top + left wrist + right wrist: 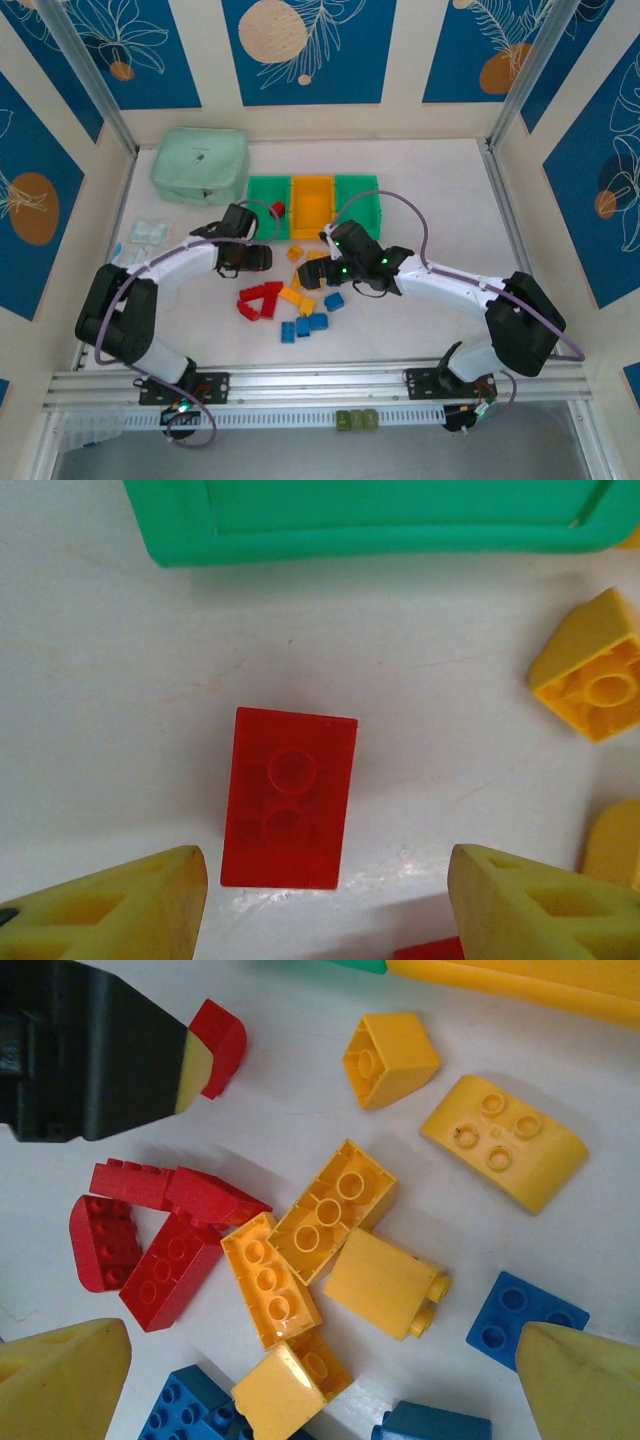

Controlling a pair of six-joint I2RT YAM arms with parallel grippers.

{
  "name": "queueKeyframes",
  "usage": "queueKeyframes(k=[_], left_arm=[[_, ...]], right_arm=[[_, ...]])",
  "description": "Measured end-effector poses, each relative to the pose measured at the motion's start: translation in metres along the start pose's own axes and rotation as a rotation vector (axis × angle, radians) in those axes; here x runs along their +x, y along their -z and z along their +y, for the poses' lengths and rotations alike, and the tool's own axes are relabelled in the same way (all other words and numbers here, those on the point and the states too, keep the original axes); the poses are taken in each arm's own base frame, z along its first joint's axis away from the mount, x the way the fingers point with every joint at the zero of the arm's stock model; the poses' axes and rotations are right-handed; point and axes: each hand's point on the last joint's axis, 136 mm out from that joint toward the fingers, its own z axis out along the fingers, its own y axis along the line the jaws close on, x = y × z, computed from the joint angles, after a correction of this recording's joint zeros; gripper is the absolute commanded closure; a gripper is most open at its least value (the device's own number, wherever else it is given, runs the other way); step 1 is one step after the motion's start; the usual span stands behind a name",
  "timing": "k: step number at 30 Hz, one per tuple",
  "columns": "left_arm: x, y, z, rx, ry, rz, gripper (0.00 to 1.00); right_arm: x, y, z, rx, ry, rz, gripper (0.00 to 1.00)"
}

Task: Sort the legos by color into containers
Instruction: Pick up the lego from the center of the table.

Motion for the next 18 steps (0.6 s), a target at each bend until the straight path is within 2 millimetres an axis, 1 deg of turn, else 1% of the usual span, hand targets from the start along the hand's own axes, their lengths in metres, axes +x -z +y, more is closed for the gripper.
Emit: queueKeyframes(k=[2,5,10,18], left_arm=[[0.000,-0.006,0.002,-0.016,0.000,0.015,0.36],[-0.003,-0.013,0.004,-0.037,-0.003,0.021,0.39],[-0.004,-0.022,0.006,-0.048,-0.017,0.024,0.48],[-0.004,-0.025,0.008,-0.061,-0.026,0.028,0.61]], right_arm=[[-0.001,0.000,-0.001,0.004,-0.001,-0.002,0.01],[-0.001,0.000,-0.002,0.007,-0.002,-0.005,0.01],[-0.002,0.000,-0.004,0.011,-0.007,-0.007,0.01],[-0.005,0.001,-0.009,0.019,-0.018,-0.013,0.01]])
